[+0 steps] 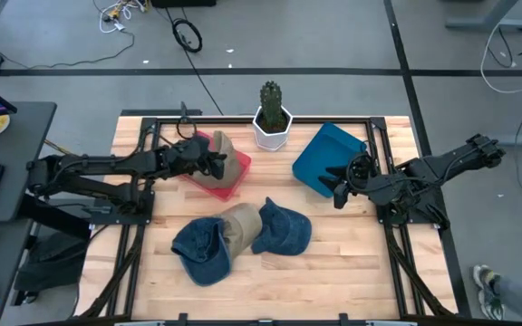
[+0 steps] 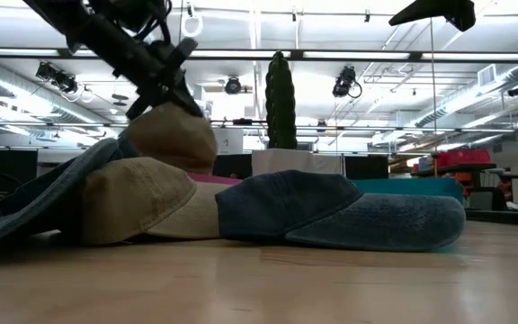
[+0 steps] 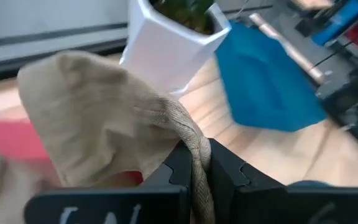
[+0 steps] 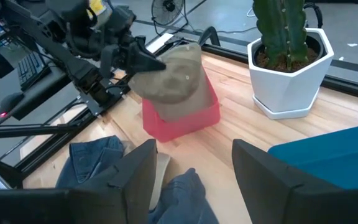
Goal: Pick & Place hat
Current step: Put the right brown cap into the red bin
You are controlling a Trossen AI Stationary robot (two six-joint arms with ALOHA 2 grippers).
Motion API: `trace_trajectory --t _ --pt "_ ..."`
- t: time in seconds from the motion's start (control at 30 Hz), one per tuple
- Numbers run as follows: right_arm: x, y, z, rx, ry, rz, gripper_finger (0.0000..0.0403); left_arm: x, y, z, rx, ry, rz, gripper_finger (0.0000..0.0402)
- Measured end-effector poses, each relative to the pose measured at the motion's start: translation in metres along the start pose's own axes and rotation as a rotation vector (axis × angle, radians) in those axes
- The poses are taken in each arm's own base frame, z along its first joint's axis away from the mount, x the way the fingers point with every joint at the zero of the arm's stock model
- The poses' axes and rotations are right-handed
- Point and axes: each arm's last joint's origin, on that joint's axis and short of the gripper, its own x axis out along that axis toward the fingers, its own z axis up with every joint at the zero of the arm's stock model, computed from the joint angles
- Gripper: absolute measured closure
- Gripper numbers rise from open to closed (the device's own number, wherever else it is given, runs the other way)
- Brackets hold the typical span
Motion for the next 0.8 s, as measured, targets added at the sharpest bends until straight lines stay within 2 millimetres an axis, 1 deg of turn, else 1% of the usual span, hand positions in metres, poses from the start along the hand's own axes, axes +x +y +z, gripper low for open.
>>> trace_trajectory --t 0.2,0.4,0.5,0.63,0.8 --pt "0.0 0.0 0.0 0.0 0.0 0.0 0.0191 0.006 0.018 -0.008 0.007 0.013 0.081 0.0374" --pt "0.0 0.0 0.0 0.003 0.0 0.0 0.0191 0.008 0.031 -0.005 0.058 0.015 0.144 0.0374" --pt "0.0 0.0 0.0 0.005 -0.001 0.001 0.0191 0.009 0.035 -0.002 0.087 0.024 0.145 0.0374" --pt "0.002 0.002 -0.001 0.001 0.002 -0.003 0.0191 0.01 0.043 -0.001 0.127 0.051 0.177 0.0374" --pt "0.008 0.007 -0.004 0.005 -0.001 0.001 0.0191 0.01 0.057 -0.003 0.128 0.124 0.243 0.0374"
